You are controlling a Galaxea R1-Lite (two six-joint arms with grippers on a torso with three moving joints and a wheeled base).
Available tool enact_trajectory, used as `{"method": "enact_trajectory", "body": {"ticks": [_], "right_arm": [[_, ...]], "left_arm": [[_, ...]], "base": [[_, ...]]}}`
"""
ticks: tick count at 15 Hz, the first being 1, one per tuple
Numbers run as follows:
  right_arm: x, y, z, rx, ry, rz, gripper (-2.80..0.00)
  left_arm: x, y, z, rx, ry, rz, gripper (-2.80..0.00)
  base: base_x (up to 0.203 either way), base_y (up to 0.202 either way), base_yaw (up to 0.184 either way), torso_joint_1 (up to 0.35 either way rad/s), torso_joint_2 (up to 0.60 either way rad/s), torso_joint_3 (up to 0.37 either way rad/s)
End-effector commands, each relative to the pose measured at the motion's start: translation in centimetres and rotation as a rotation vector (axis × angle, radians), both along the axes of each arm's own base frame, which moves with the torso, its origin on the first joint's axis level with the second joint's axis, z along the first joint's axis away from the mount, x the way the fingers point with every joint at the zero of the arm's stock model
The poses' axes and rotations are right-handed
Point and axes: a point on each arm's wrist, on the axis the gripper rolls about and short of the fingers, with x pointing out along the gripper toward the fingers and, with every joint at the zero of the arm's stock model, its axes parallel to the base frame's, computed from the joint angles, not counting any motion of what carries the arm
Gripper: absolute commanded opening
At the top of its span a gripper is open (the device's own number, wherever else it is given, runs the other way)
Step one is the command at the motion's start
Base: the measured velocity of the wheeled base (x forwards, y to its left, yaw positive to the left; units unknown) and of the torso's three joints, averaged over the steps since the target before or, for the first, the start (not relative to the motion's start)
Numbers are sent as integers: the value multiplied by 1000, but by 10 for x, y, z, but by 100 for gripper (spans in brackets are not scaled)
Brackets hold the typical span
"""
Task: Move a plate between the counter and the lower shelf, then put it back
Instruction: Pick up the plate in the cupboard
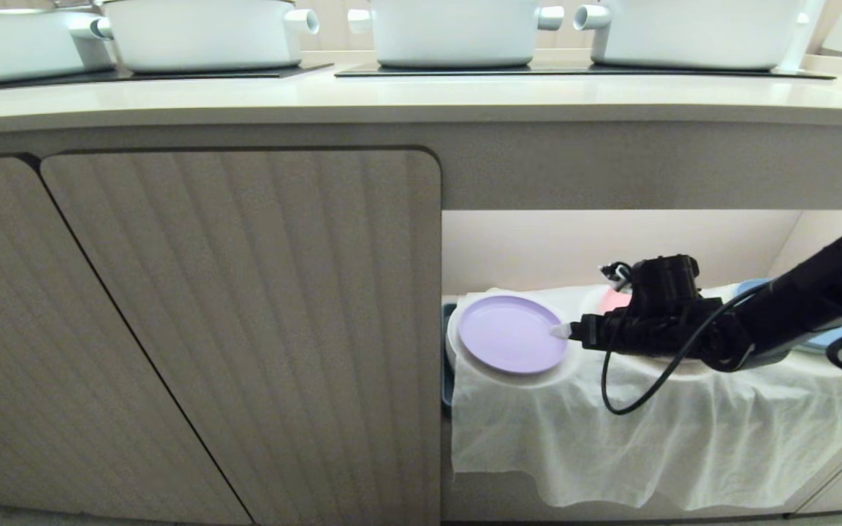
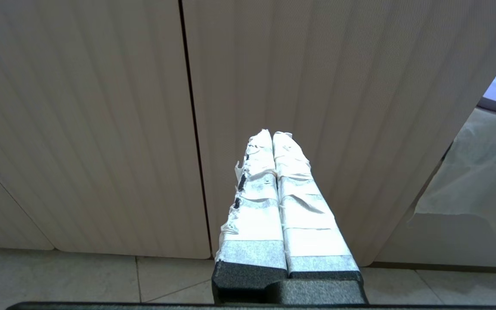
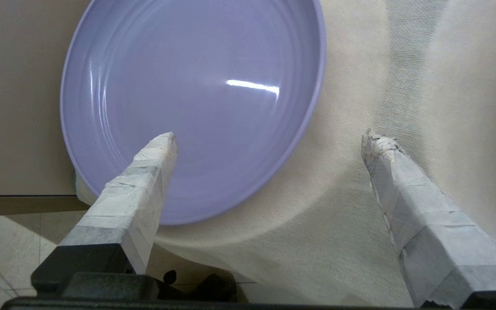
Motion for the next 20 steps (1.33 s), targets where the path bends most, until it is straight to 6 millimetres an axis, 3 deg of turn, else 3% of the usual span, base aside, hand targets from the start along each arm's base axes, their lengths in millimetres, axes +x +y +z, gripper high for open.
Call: {"method": "enact_trajectory", "body": {"ticks": [1, 10, 20], "right_arm": [[2, 1, -5, 1, 2, 2, 0], [9, 26, -16, -9, -81, 22, 0], [29, 30, -24, -38, -117, -27, 0]], "left_arm": [[0, 0, 0, -1, 1, 1, -280], [0, 0, 0, -1, 1, 2, -280], [0, 0, 0, -1, 1, 0, -280]], "base": [[0, 0, 0, 0, 0, 0], [0, 0, 0, 0, 0, 0], [0, 0, 0, 0, 0, 0]]}}
